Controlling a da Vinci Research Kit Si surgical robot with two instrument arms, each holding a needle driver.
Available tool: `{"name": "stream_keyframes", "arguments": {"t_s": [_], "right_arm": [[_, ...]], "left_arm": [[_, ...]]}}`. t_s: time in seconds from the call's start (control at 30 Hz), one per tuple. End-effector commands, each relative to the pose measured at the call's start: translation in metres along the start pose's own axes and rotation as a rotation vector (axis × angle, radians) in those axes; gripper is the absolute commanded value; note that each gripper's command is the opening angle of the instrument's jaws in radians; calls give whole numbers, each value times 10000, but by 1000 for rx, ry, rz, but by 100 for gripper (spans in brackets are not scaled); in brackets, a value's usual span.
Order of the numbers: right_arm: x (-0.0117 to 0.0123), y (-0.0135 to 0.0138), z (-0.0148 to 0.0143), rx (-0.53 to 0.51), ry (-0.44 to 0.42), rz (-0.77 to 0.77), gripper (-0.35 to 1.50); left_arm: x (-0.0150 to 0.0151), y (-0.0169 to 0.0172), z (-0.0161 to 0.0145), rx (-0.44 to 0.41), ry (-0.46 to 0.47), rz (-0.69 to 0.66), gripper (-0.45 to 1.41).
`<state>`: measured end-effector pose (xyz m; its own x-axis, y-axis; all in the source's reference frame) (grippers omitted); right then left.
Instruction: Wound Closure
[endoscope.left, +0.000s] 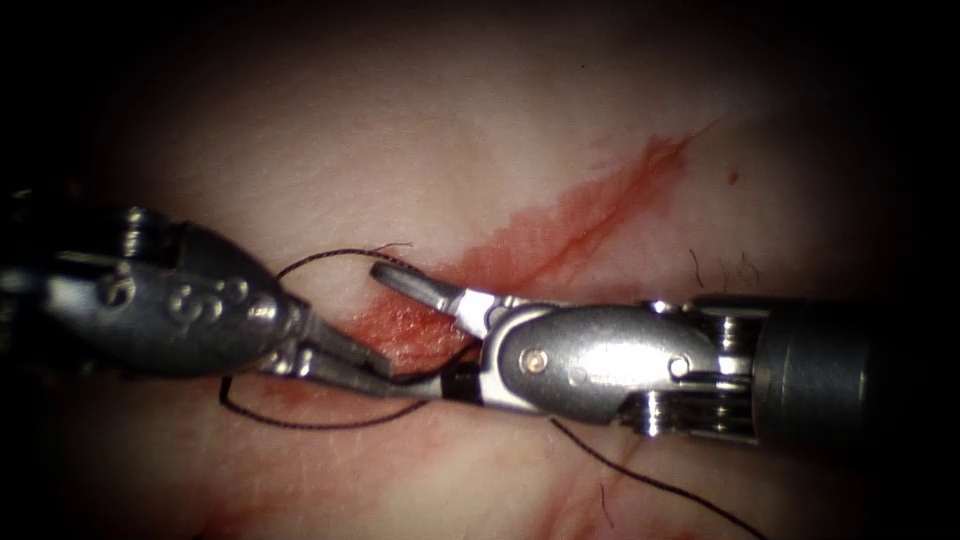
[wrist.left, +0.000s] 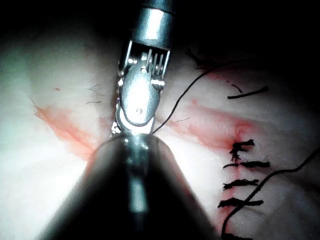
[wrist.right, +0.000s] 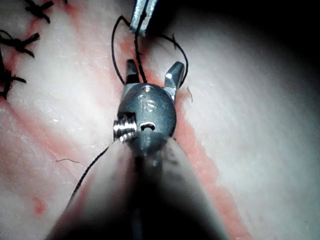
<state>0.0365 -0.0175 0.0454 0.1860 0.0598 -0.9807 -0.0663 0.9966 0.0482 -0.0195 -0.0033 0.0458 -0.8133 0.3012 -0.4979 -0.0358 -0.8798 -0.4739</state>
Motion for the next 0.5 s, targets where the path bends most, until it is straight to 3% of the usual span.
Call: {"name": "stream_keyframes", "arguments": {"t_s": [0.03,0.1,0.2,0.4,0.5], "right_arm": [[-2,3,9,-1,1,-1,86],[-3,3,10,-1,1,-8,76],[-2,2,10,0,1,-8,44],[-2,1,9,8,2,-9,-32],[-2,1,8,35,12,-9,-35]], "left_arm": [[2,-3,6,0,0,0,-45],[2,-3,6,0,0,0,-45],[2,-3,6,0,0,0,-45],[2,-3,7,0,0,0,-45],[2,-3,6,0,0,0,-45]]}}
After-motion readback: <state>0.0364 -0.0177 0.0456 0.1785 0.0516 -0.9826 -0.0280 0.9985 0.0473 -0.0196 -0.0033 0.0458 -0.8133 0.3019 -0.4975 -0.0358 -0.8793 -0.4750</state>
